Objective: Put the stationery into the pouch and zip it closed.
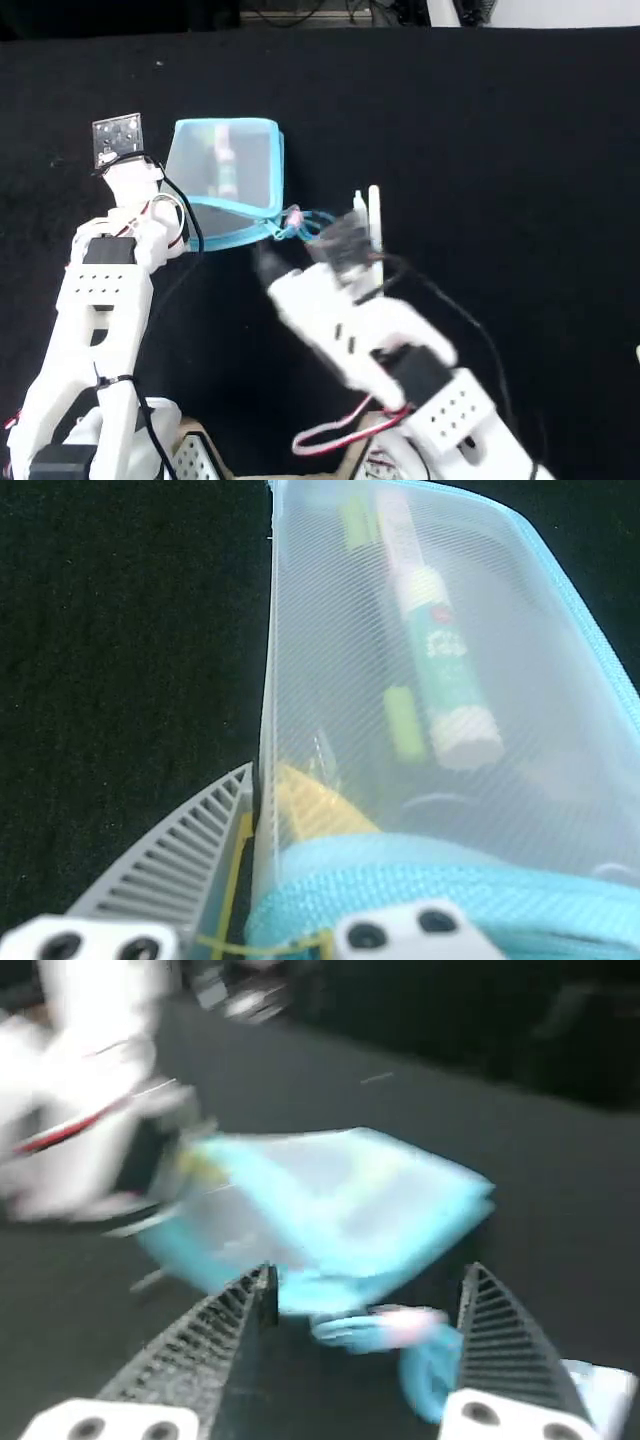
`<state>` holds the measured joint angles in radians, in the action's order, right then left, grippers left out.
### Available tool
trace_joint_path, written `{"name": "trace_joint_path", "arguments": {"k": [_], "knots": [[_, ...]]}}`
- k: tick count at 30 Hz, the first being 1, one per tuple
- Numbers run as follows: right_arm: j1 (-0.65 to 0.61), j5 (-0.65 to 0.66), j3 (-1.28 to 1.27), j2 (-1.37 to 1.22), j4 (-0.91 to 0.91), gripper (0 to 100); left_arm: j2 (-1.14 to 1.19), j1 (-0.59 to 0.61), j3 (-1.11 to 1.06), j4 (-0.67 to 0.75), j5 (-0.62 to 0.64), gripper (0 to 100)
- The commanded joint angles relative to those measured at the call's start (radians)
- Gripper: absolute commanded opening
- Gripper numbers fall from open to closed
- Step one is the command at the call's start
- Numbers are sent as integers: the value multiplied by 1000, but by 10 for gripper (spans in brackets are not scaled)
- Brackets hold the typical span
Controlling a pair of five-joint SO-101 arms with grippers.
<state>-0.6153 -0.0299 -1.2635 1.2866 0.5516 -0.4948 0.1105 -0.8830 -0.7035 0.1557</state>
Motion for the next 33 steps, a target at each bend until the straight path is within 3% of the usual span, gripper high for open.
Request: {"name": "trace_joint_path", "arguments": {"k": [1,6,10,25,33], "knots": [[290,-58,15,56,-20,238,23,-2,-41,-3,14,30],[526,-166,-133,56,-245,206,23,-2,-41,-3,14,30],[608,-273,-228,56,-440,208,23,-2,-41,-3,14,30],[479,-95,-234,45,-377,204,23,-1,-42,-3,14,30],[480,-98,19,-326,-250,204,23,-1,-73,43,12,30]]}}
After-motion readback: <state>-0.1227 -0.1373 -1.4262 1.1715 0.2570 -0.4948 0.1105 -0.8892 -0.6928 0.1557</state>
